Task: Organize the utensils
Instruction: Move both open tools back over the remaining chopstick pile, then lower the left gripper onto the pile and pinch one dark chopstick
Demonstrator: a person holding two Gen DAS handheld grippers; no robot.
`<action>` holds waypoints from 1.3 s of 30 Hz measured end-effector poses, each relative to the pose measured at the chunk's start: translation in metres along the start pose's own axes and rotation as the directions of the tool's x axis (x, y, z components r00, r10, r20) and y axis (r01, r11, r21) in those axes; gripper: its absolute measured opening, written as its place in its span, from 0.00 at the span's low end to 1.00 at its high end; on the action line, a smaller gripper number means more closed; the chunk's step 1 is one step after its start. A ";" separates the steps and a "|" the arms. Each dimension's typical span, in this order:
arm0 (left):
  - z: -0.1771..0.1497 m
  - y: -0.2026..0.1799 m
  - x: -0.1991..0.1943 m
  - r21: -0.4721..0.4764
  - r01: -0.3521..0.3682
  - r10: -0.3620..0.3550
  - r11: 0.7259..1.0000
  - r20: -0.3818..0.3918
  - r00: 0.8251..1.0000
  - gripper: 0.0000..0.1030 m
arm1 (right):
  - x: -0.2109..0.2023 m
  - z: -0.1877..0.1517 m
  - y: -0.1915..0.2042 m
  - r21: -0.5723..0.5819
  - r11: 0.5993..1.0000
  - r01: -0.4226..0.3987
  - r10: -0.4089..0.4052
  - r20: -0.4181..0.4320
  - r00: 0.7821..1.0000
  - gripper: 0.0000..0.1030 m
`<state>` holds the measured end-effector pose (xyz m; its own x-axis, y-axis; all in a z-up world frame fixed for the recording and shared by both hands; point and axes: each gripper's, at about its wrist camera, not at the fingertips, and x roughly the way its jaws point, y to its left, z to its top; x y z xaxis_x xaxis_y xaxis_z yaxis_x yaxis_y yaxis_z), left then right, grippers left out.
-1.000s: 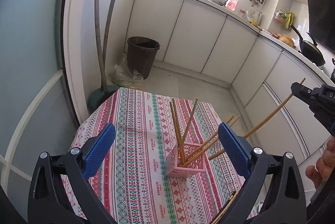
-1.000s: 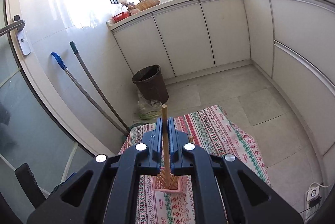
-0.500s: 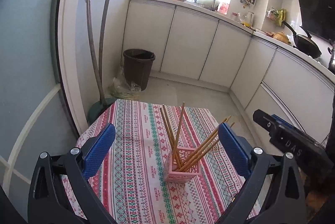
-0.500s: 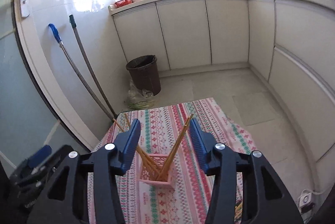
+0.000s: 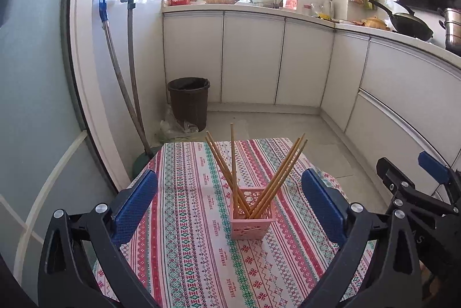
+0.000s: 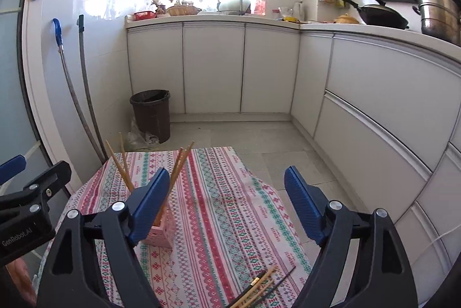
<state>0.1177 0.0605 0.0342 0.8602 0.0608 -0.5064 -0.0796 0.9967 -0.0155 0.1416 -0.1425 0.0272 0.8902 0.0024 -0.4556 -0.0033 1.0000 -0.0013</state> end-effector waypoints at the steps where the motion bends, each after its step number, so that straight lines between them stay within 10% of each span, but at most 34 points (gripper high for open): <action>1: -0.003 -0.002 0.001 0.007 -0.001 0.001 1.000 -0.004 1.000 0.93 | -0.002 -0.003 -0.003 0.000 1.000 0.020 -0.020 0.007 1.000 0.86; 9: -0.029 -0.029 0.013 0.078 0.016 -0.010 0.997 -0.077 0.997 0.93 | -0.005 -0.029 -0.032 0.012 0.996 0.087 -0.087 -0.036 0.996 0.94; 18: -0.071 -0.081 0.063 0.229 0.106 -0.037 0.968 -0.288 0.957 0.93 | 0.018 -0.097 -0.105 0.226 0.969 0.098 -0.014 -0.347 0.938 0.94; 28: -0.120 -0.161 0.126 0.306 0.288 -0.076 0.907 -0.556 0.828 0.93 | 0.028 -0.152 -0.172 0.481 0.861 0.166 0.120 -0.509 0.852 0.94; 39: -0.139 -0.205 0.201 0.222 0.352 -0.094 0.909 -0.714 0.694 0.85 | 0.050 -0.181 -0.202 0.669 0.713 0.210 0.293 -0.556 0.778 0.94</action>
<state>0.2369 -0.1395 -0.1845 0.2444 -0.0899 -0.9655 0.3426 0.9395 -0.0007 0.1041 -0.3451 -0.1567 0.4385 0.2933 -0.8496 0.4893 0.7150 0.4994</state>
